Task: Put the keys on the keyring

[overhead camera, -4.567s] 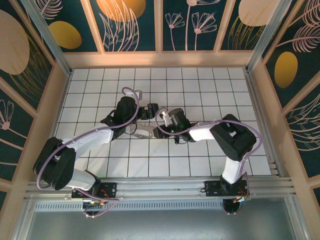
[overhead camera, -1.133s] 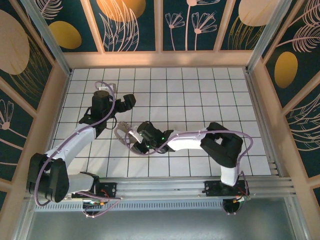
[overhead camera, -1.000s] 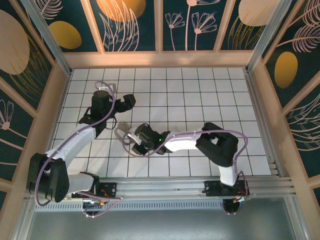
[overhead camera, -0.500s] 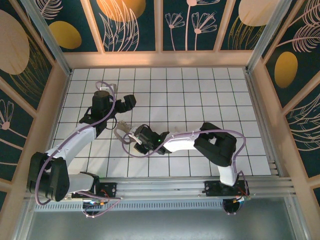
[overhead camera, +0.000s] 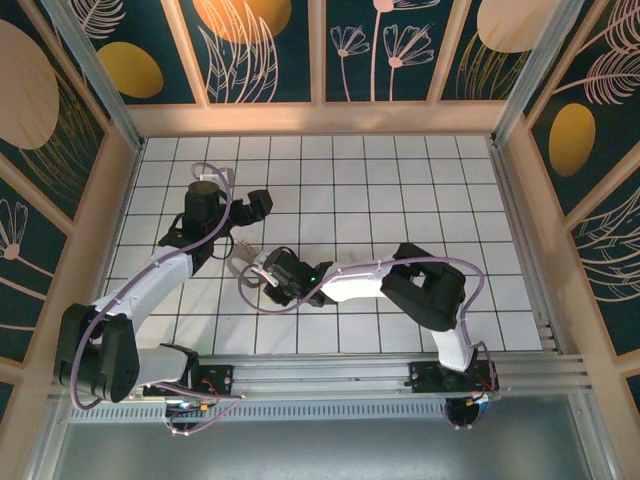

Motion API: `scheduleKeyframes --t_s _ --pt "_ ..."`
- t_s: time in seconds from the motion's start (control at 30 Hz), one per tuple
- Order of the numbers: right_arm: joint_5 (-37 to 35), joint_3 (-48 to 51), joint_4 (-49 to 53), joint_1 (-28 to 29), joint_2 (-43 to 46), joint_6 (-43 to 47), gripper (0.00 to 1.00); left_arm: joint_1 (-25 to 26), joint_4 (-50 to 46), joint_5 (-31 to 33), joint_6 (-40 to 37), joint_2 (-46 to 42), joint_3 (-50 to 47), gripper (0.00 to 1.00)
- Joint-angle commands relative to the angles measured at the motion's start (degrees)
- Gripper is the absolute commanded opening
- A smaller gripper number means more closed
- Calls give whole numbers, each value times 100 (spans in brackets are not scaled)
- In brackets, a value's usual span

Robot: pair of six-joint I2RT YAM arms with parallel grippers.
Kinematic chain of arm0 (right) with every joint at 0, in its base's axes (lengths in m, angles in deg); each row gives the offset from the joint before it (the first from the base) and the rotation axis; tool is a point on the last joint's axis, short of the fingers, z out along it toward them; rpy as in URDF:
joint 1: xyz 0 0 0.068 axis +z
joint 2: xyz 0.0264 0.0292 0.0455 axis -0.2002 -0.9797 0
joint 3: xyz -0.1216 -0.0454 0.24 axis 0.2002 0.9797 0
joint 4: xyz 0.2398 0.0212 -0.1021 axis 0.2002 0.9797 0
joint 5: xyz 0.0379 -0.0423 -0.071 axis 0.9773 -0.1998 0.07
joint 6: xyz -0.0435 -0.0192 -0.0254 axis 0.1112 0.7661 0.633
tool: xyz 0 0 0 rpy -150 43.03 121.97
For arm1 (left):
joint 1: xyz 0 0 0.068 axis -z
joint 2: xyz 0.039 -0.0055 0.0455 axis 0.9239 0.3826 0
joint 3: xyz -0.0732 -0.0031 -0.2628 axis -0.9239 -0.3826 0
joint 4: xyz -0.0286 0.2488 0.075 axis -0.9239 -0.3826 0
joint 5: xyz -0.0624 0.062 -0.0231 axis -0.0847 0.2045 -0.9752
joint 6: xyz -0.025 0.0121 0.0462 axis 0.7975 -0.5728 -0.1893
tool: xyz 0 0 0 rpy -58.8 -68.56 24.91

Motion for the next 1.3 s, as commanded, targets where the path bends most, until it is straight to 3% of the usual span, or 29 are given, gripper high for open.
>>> scheduleKeyframes --t_s 0.0,0.37,0.77,1.27 --pt "-14 -136 -70 -23 -128 49 26 -41 91 -113 -19 64 49 99" --pt "178 -56 -116 -176 -10 77 0 -41 137 -140 -1 103 43 99" --pt "837 243 -150 -630 691 60 0 -41 136 -260 17 105 119 99" --pt "2019 922 -681 -2138 2589 -298 0 -41 688 -1161 184 5 126 98"
